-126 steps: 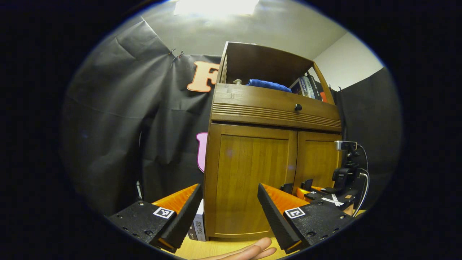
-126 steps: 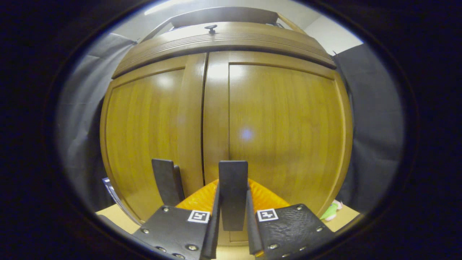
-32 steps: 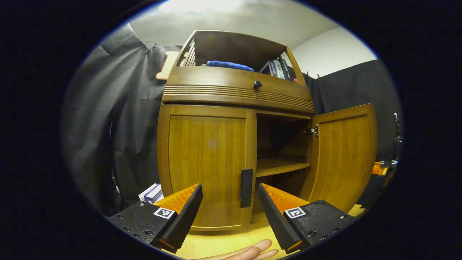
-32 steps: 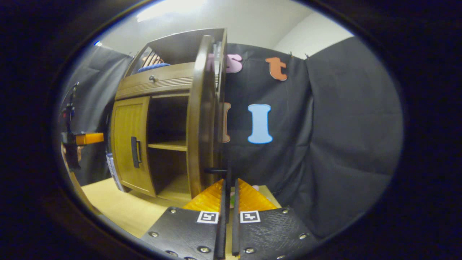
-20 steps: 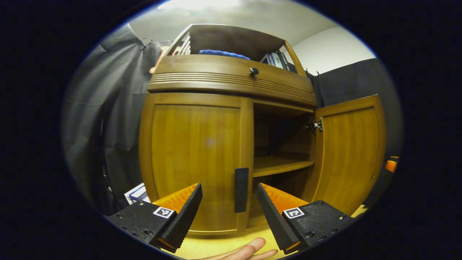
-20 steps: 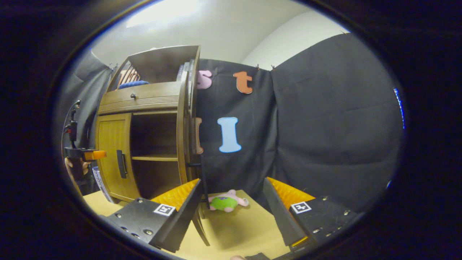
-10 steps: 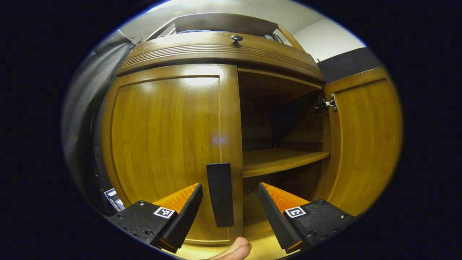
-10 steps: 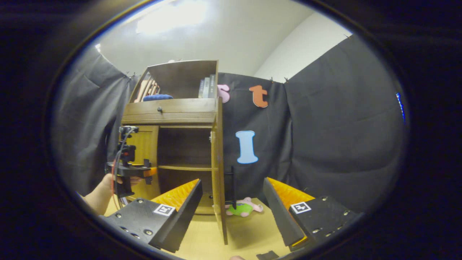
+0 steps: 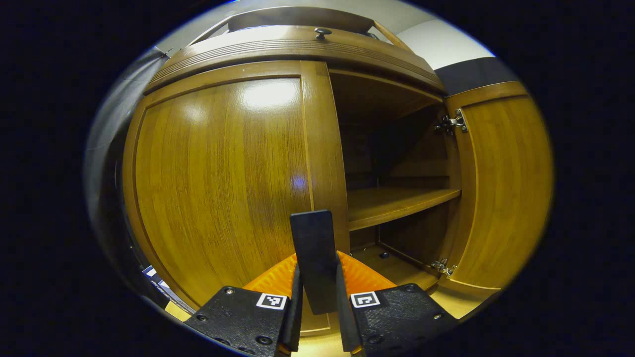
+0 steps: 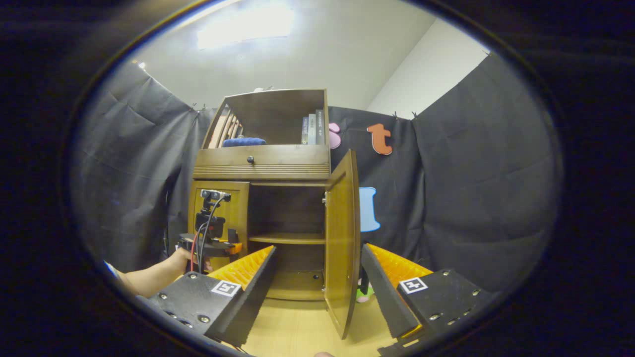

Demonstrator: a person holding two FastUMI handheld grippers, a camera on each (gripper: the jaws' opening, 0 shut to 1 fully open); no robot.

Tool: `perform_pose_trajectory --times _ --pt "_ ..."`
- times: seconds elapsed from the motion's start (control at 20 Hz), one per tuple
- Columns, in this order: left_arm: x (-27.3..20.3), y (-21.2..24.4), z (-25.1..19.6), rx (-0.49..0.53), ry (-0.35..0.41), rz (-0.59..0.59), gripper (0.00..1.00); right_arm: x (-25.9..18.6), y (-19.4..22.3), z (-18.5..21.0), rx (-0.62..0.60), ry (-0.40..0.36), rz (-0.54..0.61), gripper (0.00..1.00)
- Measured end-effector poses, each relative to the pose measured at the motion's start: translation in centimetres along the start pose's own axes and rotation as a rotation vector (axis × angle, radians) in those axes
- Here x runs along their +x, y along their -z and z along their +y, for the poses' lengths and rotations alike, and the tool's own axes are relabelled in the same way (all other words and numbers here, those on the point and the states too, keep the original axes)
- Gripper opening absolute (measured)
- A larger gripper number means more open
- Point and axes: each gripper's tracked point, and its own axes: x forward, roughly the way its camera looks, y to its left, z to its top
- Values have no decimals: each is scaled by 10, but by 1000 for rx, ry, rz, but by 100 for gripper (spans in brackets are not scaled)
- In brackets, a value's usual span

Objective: Open the right door of the double-door shoe cabinet with the right hand, and open the left door with the left hand.

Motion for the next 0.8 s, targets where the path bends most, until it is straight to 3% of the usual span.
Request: perform_pose_trajectory --times 0.3,0.8 --pt "-38 2 -3 -28 43 25 33 -13 -30 28 -26 -21 -22 100" --pt "-101 -1 4 -51 122 -1 33 -10 -9 56 0 -53 87 97"
